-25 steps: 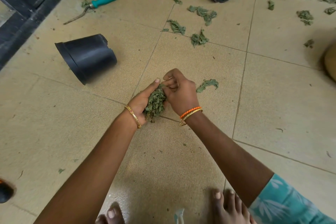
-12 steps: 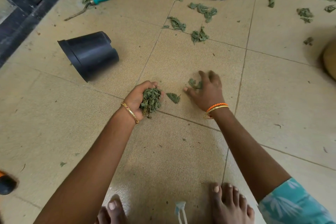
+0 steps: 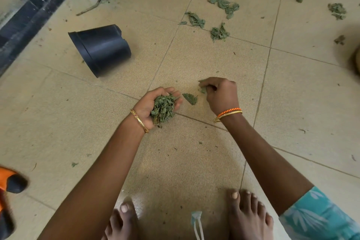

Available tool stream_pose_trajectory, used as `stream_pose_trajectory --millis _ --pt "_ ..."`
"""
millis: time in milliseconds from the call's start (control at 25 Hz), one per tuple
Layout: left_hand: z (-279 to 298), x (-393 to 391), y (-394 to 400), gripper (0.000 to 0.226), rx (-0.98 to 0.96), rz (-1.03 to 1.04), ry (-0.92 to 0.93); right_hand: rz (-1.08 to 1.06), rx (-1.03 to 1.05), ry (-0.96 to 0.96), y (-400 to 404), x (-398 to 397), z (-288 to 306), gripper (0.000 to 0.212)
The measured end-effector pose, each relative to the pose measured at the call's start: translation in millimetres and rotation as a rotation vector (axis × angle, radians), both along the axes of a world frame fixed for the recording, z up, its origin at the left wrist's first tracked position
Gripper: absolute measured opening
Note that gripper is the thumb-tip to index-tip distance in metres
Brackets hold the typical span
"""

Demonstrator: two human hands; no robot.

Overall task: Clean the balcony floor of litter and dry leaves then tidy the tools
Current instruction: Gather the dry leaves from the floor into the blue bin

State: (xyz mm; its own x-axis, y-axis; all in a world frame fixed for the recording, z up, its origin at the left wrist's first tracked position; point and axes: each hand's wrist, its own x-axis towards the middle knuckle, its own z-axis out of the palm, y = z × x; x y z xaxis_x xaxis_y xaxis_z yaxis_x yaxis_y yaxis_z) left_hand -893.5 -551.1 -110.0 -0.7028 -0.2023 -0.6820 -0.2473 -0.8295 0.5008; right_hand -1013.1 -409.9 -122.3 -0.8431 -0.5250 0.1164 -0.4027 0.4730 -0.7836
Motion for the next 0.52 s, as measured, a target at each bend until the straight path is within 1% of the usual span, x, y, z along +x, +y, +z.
stream_pose_trajectory --millis 80,160,240,320,400,440,520 --pt "2 1 3 0.023 -0.01 -0.069 0.033 0.062 -0.08 -0.07 -7 22 16 0.026" --pt "6 4 6 0.03 -0.051 -0.165 0.081 0.135 -0.086 -0.104 -15 49 21 0.031" --pt "9 10 9 0.032 -0.083 -0.214 0.088 0.18 -0.043 -0.014 -20 65 15 0.029" --pt "8 18 7 0.036 -0.109 -0.229 0.05 0.269 0.028 0.027 -21 68 12 0.03" --pt "3 25 3 0.037 -0.106 -0.209 0.017 0.361 0.065 0.021 -16 62 11 0.032" --pt "0 28 1 0.031 -0.075 -0.159 0.008 0.362 0.055 0.027 -13 57 11 0.032" --pt "-2 30 -1 0.02 0.028 -0.005 0.003 0.284 0.035 0.063 -5 42 10 0.033"
